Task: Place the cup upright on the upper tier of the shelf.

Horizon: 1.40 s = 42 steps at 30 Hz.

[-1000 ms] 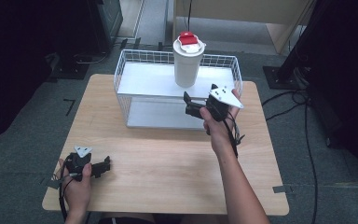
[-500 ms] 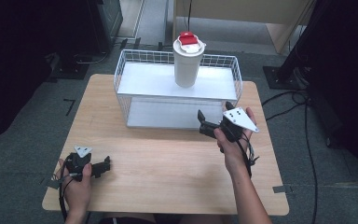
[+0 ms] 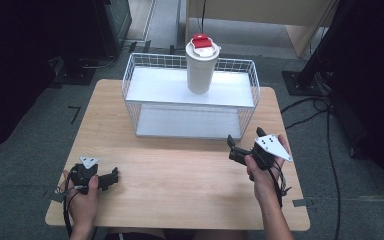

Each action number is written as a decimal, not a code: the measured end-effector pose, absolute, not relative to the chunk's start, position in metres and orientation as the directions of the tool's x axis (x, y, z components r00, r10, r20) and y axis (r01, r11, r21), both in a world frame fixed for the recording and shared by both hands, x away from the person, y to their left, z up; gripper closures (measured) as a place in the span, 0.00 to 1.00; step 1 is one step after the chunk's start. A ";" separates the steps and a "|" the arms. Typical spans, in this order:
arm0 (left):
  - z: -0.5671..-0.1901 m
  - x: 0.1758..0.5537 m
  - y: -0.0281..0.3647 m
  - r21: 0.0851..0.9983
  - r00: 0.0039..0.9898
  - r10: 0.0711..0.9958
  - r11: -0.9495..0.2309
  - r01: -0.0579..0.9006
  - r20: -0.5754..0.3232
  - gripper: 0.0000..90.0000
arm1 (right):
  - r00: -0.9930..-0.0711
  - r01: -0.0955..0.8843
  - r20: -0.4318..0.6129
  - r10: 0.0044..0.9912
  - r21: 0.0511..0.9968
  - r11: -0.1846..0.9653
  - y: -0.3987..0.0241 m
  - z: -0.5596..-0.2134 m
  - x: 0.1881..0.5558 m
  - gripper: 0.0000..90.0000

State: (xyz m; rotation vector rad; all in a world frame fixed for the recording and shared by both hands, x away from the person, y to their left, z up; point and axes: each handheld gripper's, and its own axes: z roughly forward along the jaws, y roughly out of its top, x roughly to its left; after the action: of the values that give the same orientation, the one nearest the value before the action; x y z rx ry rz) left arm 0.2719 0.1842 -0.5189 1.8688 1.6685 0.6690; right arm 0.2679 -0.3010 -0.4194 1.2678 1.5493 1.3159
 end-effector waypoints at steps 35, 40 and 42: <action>-0.519 0.272 0.184 0.684 0.109 0.994 -0.086 0.724 0.010 0.00 | -0.042 0.406 0.052 0.998 0.913 -0.031 -0.390 -0.499 0.218 0.00; -0.519 0.272 0.184 0.684 0.109 0.994 -0.086 0.724 0.009 0.00 | -0.008 0.442 0.039 0.999 0.896 -0.031 -0.404 -0.508 0.211 0.00; -0.519 0.272 0.184 0.684 0.109 0.994 -0.085 0.724 0.009 0.00 | -0.003 0.449 0.037 0.999 0.893 -0.031 -0.407 -0.509 0.209 0.00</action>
State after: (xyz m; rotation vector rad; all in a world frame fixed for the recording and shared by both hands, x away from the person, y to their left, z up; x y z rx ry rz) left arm 0.2719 0.1841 -0.5190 1.8678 1.6684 0.6696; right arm 0.2093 -0.4067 -0.5087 1.5667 1.5367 0.9871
